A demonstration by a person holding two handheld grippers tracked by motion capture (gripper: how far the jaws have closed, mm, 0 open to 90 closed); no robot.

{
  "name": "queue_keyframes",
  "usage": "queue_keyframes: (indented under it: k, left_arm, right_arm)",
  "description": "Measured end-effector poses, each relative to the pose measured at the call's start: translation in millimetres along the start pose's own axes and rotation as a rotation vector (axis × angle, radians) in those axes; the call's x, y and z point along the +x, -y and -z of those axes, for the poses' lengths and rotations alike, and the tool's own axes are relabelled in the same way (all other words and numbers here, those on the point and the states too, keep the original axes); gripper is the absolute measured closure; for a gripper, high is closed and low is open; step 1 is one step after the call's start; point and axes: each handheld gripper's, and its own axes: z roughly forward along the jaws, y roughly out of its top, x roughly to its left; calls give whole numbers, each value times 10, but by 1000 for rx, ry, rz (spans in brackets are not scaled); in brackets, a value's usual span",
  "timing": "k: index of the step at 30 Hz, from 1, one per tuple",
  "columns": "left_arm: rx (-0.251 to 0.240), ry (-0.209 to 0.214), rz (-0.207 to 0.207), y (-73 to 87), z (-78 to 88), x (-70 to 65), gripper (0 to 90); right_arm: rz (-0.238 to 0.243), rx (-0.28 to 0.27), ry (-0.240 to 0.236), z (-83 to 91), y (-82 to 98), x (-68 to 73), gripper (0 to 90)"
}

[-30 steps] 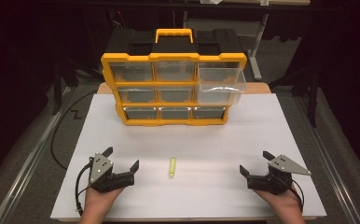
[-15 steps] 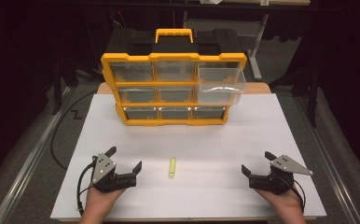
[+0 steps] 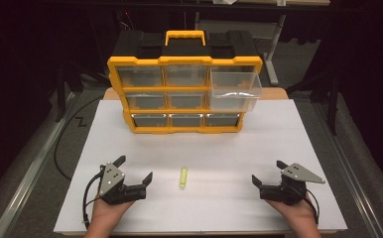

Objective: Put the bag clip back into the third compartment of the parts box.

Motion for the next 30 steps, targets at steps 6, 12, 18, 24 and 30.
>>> queue_keyframes:
  k: [6, 12, 18, 24, 30]
  left_arm:
    - [-2, 5, -7, -8, -12, 3, 6]
    - [-2, 20, -16, -8, -9, -7, 6]
    - [-5, 24, -13, -11, -9, -4, 6]
    - [-4, 23, -14, -11, -1, -6, 6]
    - [-6, 17, 3, -10, -9, 30, 6]
  right_arm:
    - [36, 31, -33, -155, -39, 154, 0]
    - [71, 55, -75, -340, -104, 364, 0]
    - [105, 59, -106, -428, -157, 537, 1]
    - [122, 63, -146, -556, -205, 705, 1]
    - [137, 67, -190, -687, -259, 882, 2]
